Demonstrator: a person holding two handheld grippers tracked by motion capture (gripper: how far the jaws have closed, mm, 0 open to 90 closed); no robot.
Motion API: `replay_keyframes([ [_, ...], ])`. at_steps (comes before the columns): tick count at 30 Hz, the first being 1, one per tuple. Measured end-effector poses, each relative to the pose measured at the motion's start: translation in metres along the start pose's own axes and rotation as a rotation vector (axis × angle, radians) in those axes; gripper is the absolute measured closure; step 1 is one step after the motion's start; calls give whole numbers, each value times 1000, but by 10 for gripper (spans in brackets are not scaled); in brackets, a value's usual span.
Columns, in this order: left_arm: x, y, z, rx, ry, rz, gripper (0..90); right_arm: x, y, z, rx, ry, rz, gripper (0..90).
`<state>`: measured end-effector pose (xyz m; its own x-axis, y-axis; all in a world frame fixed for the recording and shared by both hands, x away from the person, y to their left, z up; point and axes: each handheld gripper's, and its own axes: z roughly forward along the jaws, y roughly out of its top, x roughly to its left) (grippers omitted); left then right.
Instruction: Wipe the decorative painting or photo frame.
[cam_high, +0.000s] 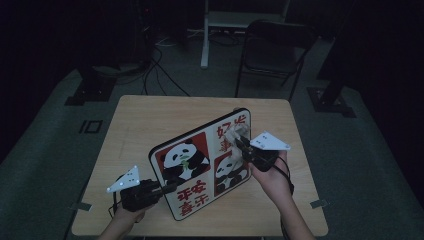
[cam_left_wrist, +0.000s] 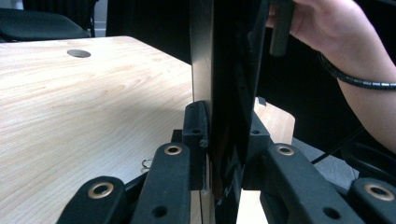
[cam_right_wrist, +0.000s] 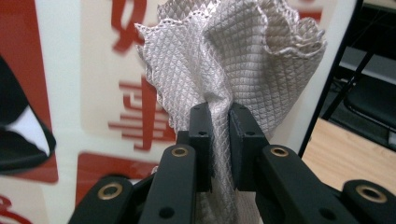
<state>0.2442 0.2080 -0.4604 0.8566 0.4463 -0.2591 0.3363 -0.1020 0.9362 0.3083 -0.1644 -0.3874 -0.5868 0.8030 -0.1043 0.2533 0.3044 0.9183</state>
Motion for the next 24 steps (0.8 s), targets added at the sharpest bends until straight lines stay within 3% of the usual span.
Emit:
replay_keyframes([
  [24, -2, 0, 1, -3, 2, -5, 782, 1, -70, 10, 176, 11, 33, 807],
])
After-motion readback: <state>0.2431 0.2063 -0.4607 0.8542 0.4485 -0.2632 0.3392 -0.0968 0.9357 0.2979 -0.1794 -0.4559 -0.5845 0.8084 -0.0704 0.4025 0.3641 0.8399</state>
